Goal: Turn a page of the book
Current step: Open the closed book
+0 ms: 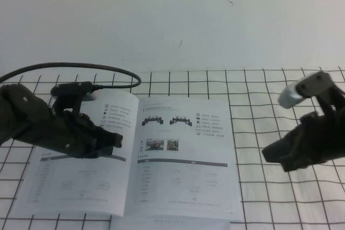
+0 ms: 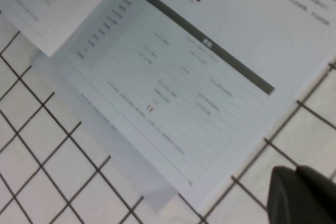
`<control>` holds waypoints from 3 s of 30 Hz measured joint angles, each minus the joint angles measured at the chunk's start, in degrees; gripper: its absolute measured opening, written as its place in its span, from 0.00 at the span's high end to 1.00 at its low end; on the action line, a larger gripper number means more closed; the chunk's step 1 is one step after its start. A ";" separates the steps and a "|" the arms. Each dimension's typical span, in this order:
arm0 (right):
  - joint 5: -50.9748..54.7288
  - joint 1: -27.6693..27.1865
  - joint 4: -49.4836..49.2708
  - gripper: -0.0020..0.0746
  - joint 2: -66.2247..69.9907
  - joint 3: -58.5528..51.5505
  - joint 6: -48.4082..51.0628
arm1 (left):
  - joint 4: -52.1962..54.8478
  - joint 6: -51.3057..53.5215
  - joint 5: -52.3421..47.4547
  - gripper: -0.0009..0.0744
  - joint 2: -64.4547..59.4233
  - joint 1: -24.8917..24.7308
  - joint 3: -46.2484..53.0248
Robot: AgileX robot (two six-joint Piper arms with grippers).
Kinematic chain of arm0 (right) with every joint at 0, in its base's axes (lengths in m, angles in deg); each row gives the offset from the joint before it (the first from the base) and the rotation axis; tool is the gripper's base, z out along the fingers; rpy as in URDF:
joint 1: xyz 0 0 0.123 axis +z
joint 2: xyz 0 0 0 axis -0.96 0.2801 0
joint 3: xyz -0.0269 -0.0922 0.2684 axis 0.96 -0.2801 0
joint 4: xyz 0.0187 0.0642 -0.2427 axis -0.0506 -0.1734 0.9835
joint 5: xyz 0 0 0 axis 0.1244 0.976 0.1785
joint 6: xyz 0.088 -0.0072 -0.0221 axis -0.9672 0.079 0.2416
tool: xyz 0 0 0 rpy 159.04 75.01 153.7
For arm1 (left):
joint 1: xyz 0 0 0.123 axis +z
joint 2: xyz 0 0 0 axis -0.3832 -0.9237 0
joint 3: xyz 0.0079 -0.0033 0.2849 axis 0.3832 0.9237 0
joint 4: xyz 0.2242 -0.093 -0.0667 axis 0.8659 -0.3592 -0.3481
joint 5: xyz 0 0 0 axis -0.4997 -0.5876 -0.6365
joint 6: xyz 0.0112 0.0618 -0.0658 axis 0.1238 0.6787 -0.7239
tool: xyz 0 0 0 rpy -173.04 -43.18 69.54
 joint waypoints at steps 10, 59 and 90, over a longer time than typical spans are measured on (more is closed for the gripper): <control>-2.67 4.88 9.23 0.97 19.00 13.49 -11.18 | 6.61 -8.51 0.24 0.99 -2.27 -1.68 -0.27; 2.59 5.82 -3.23 0.32 33.43 22.64 -25.37 | 2.50 -6.52 5.80 0.99 -9.87 -3.90 -0.85; 16.03 5.91 -37.76 0.32 33.54 22.64 -0.99 | 0.85 -6.52 5.80 0.99 -10.00 -3.90 -0.85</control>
